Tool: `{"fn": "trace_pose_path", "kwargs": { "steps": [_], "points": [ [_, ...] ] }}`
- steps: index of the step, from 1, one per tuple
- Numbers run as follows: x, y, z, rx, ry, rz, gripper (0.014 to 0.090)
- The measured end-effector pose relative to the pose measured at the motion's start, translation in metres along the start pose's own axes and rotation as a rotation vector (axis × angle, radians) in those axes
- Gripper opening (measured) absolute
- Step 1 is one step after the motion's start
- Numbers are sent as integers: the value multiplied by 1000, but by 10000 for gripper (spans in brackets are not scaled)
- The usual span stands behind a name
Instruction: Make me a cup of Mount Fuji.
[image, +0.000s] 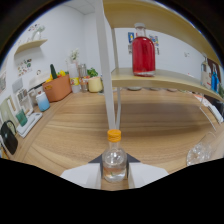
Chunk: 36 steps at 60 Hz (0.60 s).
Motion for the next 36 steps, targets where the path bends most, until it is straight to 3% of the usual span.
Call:
{"fn": "trace_pose_path", "kwargs": {
  "steps": [16, 23, 30, 33, 36],
  "points": [
    [-2, 11, -9, -32, -17, 7, 375],
    [-5, 14, -15, -32, -27, -9, 452],
    [-7, 15, -24, -35, -36, -36, 614],
    [-9, 8, -33, -19, -52, -47, 789],
    [-9, -2, -46, 8, -67, -54, 844]
  ]
}}
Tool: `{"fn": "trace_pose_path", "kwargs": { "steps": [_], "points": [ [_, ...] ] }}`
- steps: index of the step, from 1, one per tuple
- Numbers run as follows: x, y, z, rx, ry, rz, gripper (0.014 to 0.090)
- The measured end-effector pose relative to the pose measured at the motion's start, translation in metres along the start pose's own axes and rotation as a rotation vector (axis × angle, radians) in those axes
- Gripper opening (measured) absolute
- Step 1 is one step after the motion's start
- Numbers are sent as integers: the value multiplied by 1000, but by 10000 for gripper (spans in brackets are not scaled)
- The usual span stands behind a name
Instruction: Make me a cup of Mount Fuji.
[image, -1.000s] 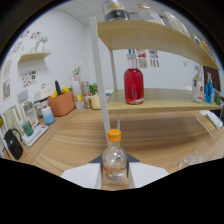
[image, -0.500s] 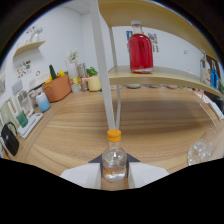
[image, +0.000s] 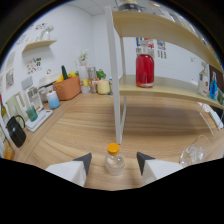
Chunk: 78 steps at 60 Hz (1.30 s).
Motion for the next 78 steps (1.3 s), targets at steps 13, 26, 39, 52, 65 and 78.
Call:
{"fn": "trace_pose_path", "kwargs": {
  "steps": [13, 26, 39, 52, 65, 78],
  "points": [
    [23, -54, -75, 145, -53, 14, 851],
    [122, -38, -113, 170, 61, 22, 846],
    [220, -44, -133, 162, 159, 50, 845],
    [293, -131, -133, 296, 200, 54, 847],
    [328, -178, -85, 326, 183, 26, 808],
    [340, -171, -36, 246, 181, 18, 542]
  ]
}}
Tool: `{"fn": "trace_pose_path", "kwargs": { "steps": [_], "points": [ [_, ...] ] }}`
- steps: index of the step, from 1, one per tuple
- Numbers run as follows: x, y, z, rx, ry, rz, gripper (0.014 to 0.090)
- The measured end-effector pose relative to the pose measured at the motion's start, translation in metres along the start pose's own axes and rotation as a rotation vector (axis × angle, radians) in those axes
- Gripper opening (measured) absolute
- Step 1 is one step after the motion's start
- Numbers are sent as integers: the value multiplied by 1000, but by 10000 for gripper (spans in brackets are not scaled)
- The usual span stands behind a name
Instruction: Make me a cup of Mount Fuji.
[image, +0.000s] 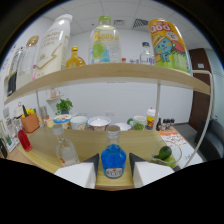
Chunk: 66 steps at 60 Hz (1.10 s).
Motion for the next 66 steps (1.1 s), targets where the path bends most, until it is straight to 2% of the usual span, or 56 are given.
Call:
{"fn": "trace_pose_path", "kwargs": {
  "steps": [4, 5, 16, 28, 34, 44, 59, 66],
  "points": [
    [-2, 3, 4, -10, -9, 5, 386],
    [-1, 2, 4, -6, -11, 5, 373],
    [-2, 5, -8, -25, -22, 14, 361],
    [2, 4, -54, -7, 1, 41, 359],
    [3, 34, -73, -45, 20, 43, 358],
    [-3, 106, -84, -159, 42, 8, 357],
    [-3, 123, -75, -188, 102, -456, 356],
    [-1, 109, -67, -161, 130, -804, 355]
  ]
}}
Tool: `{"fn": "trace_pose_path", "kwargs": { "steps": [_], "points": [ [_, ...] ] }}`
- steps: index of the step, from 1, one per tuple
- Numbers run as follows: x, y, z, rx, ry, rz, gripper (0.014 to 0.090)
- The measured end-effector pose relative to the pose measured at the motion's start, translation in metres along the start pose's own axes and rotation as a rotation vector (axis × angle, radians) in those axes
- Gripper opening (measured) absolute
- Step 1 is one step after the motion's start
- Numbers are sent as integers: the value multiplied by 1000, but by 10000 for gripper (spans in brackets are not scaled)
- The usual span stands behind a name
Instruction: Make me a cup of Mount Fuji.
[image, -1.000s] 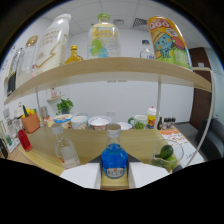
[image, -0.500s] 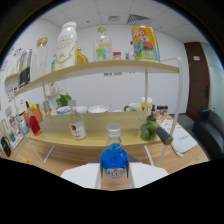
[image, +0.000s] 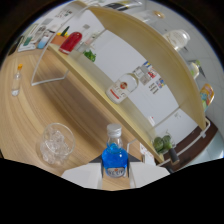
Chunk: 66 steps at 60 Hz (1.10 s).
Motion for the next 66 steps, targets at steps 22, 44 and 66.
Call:
{"fn": "trace_pose_path", "kwargs": {
  "steps": [22, 44, 66],
  "points": [
    [12, -27, 4, 49, 145, -958, 355],
    [2, -33, 2, 31, 125, -1070, 356],
    [52, -52, -52, 266, -53, 121, 360]
  ]
}}
